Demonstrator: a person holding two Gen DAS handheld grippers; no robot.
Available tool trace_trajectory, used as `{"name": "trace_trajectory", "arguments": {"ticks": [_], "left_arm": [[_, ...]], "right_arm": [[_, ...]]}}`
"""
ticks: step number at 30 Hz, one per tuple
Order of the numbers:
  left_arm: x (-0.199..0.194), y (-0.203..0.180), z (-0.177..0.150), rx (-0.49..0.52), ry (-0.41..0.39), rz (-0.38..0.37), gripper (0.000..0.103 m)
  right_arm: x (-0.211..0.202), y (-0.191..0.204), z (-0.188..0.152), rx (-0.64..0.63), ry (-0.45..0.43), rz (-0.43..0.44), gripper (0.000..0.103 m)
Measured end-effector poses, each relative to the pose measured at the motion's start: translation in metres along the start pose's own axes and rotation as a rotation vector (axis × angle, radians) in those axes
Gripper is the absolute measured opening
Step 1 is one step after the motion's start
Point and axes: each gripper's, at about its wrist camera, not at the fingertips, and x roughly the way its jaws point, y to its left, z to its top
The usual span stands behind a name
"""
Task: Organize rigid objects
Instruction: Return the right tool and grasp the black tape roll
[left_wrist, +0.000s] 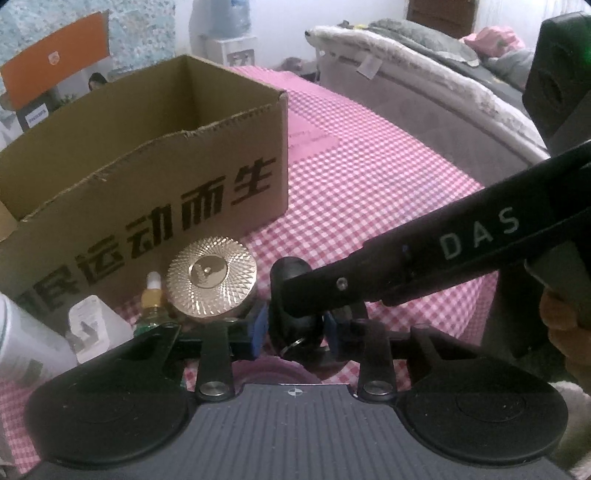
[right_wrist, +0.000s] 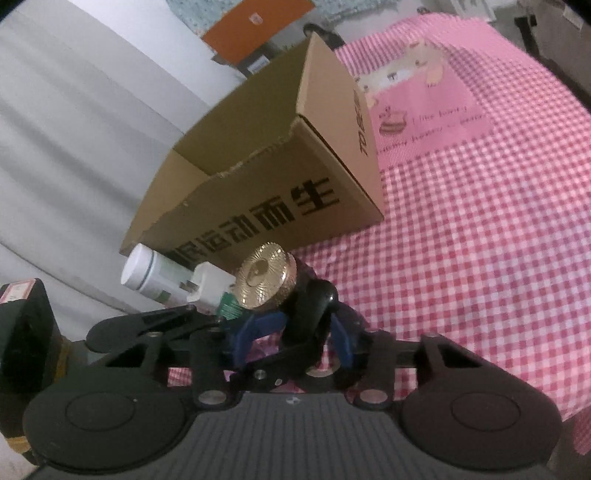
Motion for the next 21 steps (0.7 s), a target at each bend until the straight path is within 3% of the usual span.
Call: {"name": "trace_trajectory", "arguments": {"ticks": [7, 21], "left_arm": [[0.005, 0.003, 0.004, 0.0, -0.003, -0.011, 0.03], [0.001, 0.007, 0.001, -0.047, -0.025, -0.025, 0.028]], "right_arm": [[0.011, -0.004, 0.001, 0.02, 0.036, -0.027, 0.036], [0.013, -0.008, 0.003, 0.062, 0.013, -0.016, 0.035]]}}
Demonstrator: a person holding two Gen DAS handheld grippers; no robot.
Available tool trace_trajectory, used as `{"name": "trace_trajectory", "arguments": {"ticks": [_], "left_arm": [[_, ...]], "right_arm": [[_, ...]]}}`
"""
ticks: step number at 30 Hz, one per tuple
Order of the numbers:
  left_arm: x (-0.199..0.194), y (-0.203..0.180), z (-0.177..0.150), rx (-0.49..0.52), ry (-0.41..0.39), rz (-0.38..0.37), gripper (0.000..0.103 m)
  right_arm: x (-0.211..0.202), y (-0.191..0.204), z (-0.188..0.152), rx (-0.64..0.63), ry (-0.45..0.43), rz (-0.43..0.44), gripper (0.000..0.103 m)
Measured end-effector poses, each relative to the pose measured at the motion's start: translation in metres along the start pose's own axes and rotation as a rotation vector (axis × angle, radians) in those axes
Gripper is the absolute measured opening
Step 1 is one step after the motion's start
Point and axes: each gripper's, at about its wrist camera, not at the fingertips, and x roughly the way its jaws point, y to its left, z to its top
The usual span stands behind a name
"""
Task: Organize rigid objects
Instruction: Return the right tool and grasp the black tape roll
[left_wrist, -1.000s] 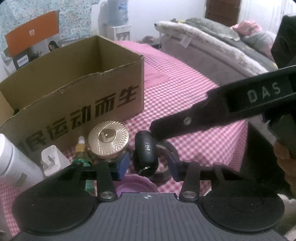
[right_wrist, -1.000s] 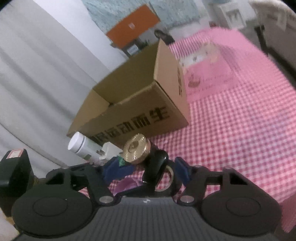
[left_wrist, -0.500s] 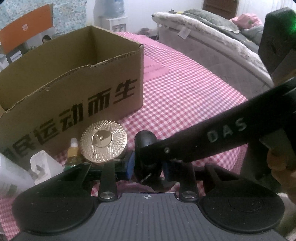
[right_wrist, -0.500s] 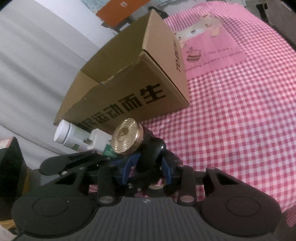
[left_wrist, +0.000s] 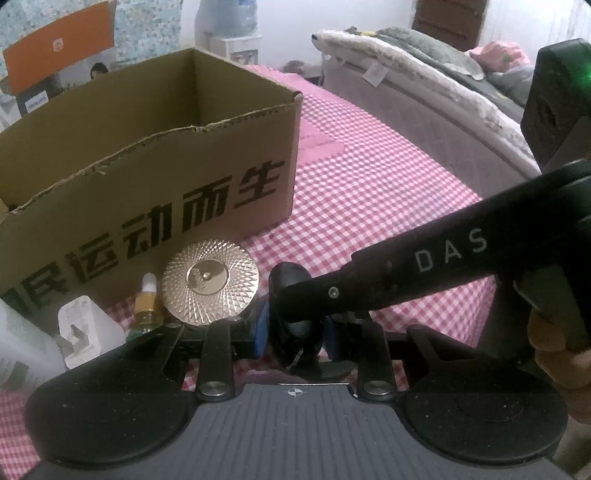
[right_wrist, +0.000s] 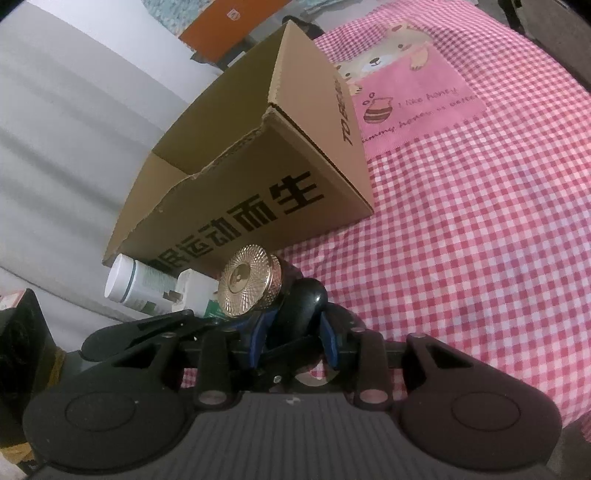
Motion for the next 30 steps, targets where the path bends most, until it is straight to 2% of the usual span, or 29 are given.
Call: {"name": "trace_trajectory", "arguments": {"ticks": [5, 7, 14, 16, 23, 30], "left_arm": [[-0.012, -0.002, 0.001, -0.001, -0.041, -0.003, 0.026], [-0.019, -0.003, 0.002, 0.0, -0.056, -0.009, 0.02], [-0.042, -0.007, 0.002, 0.01, -0.133, 0.013, 0.018], [-0.042, -0.008, 0.0, 0.013, -0.125, 0.013, 0.015], [-0.035, -0.011, -0.011, 0.042, -0.058, -0.014, 0.017], [-0.029, -0.005, -0.007, 0.043, -0.046, -0.005, 0.023]], "right_arm": [[-0.008, 0.001, -0.004, 0.003, -0.025, 0.016, 0.034], [-0.014, 0.004, -0.005, 0.001, -0.036, 0.026, 0.033], [-0.037, 0.025, -0.007, -0.058, -0.097, 0.05, 0.032], [-0.039, 0.026, -0.009, -0.058, -0.101, 0.05, 0.031], [-0.044, 0.01, -0.015, 0.028, -0.088, 0.04, 0.032], [-0.031, 0.006, -0.014, 0.053, -0.027, 0.027, 0.034]]}}
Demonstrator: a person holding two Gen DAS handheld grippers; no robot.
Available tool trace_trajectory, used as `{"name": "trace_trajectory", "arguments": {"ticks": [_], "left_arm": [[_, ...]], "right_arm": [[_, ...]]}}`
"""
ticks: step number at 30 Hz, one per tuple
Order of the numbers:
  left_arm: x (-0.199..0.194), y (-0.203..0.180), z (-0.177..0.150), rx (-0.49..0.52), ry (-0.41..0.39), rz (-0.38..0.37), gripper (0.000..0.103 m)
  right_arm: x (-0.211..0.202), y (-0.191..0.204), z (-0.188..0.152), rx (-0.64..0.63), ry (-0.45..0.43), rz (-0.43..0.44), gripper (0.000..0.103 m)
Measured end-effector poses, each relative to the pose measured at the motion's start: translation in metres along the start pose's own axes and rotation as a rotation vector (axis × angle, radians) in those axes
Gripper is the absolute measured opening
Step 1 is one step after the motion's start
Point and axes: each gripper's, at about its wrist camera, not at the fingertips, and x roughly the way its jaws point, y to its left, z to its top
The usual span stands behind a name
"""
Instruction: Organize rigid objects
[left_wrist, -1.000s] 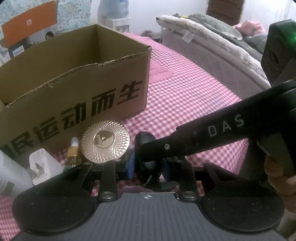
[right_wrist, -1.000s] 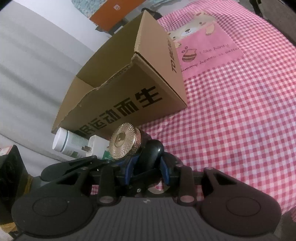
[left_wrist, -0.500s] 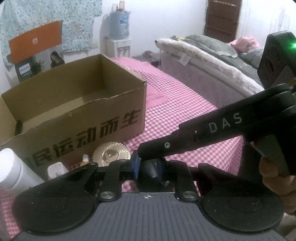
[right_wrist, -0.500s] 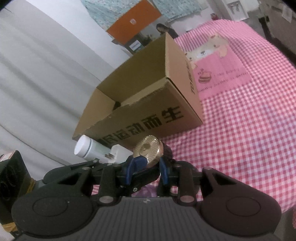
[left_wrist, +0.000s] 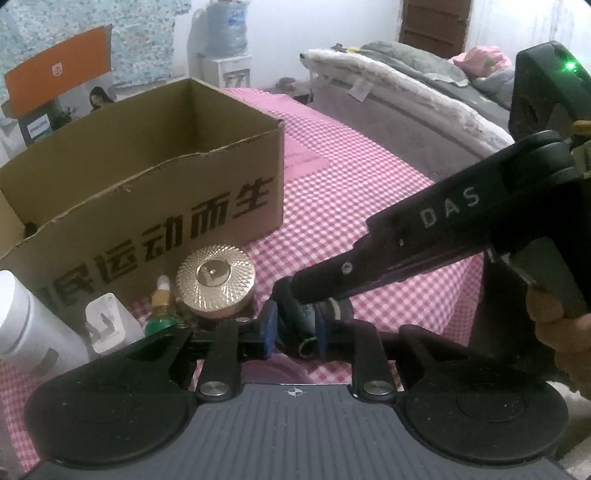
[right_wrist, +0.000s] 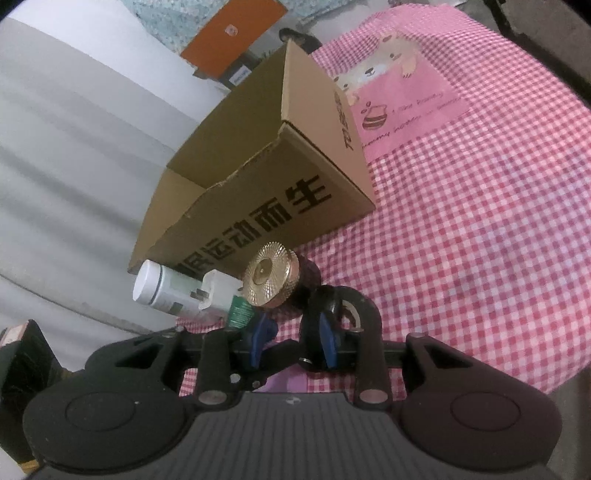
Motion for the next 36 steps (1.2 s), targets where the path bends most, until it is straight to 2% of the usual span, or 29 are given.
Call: {"name": "trace_trajectory", "arguments": {"ticks": [10, 15, 18, 20, 29, 36], "left_arm": [[0.018, 0.005, 0.001, -0.014, 0.056, -0.046, 0.026], [0.024, 0.015, 0.002, -0.073, 0.088, -0.08, 0.034], [0.023, 0.015, 0.001, -0.07, 0.082, -0.064, 0.031], [0.021, 0.014, 0.0, -0.06, 0.072, -0.057, 0.029], [0.004, 0.006, 0.002, -0.009, 0.006, -0.026, 0.028], [-0.038, 0.01, 0.013, -0.006, -0.108, 0.027, 0.028]], "right_arm": [[0.03, 0.0, 0.009, -0.001, 0.082, -0.077, 0.037], [0.039, -0.011, 0.013, 0.034, 0.103, -0.056, 0.038], [0.046, -0.021, 0.013, 0.094, 0.105, -0.015, 0.037], [0.045, -0.024, 0.011, 0.113, 0.097, 0.004, 0.034], [0.024, -0.009, 0.005, 0.053, 0.027, 0.012, 0.03], [0.001, 0.031, 0.01, -0.049, -0.035, 0.039, 0.029]]}}
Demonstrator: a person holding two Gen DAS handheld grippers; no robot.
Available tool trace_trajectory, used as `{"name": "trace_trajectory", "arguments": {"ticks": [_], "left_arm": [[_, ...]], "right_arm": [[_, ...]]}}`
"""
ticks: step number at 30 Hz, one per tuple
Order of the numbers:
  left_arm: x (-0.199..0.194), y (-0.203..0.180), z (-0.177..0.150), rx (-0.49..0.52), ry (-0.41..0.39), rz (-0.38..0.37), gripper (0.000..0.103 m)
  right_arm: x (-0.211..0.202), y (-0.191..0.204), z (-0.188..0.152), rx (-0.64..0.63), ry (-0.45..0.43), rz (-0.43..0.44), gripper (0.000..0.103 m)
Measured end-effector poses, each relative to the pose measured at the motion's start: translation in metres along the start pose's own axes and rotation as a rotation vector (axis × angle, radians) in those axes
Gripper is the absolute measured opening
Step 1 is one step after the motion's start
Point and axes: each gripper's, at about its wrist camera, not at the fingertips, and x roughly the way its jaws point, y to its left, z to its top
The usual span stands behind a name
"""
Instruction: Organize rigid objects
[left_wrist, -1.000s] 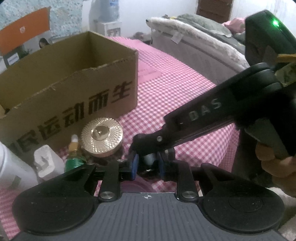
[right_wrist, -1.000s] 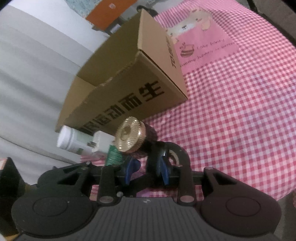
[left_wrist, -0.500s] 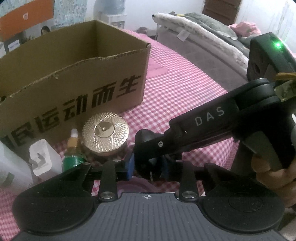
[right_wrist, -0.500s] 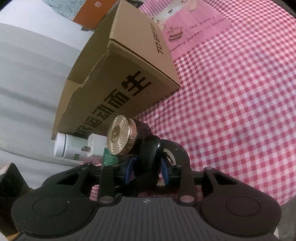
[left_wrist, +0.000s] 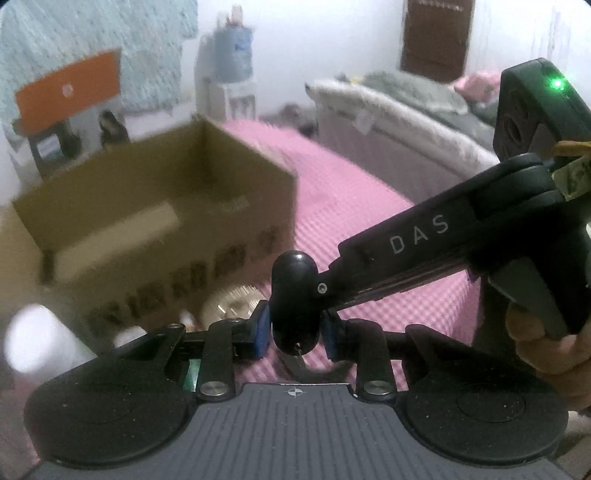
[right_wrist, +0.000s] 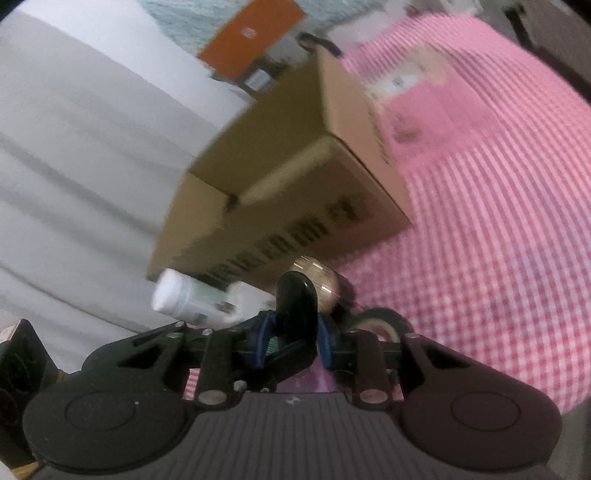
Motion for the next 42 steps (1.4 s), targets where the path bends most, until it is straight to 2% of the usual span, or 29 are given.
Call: {"name": "trace_trajectory", "arguments": {"ticks": [7, 11, 14, 18, 25, 28, 32, 35, 39, 42], "left_arm": [[-0.04, 0.034, 0.039, -0.028, -0.108, 0.103, 0.028], [-0.045, 0.065, 0.063, -0.069, -0.125, 0.15, 0.028], [-0.035, 0.095, 0.079, -0.115, -0.091, 0.17, 0.028], [-0.008, 0.139, 0.092, -0.179, -0.004, 0.168, 0.028], [0.05, 0.209, 0.096, -0.299, 0.151, 0.166, 0.028], [0.071, 0.227, 0.091, -0.323, 0.206, 0.196, 0.028], [0.086, 0.235, 0.085, -0.31, 0.246, 0.262, 0.029], [0.089, 0.236, 0.083, -0.288, 0.258, 0.299, 0.03], [0.08, 0.232, 0.084, -0.297, 0.245, 0.289, 0.031], [0.064, 0.227, 0.088, -0.296, 0.206, 0.278, 0.034]], "right_arm": [[0.0, 0.065, 0.043, -0.174, -0.024, 0.076, 0.03], [0.021, 0.098, 0.081, -0.244, 0.006, 0.144, 0.03], [0.05, 0.114, 0.111, -0.257, 0.054, 0.174, 0.029], [0.102, 0.125, 0.146, -0.249, 0.137, 0.164, 0.03], [0.198, 0.114, 0.192, -0.141, 0.311, 0.123, 0.03], [0.24, 0.105, 0.204, -0.092, 0.374, 0.096, 0.03], [0.278, 0.099, 0.205, -0.072, 0.425, 0.075, 0.031], [0.291, 0.1, 0.202, -0.081, 0.438, 0.057, 0.032], [0.3, 0.1, 0.204, -0.089, 0.426, 0.033, 0.035], [0.291, 0.101, 0.206, -0.106, 0.402, 0.024, 0.037]]}}
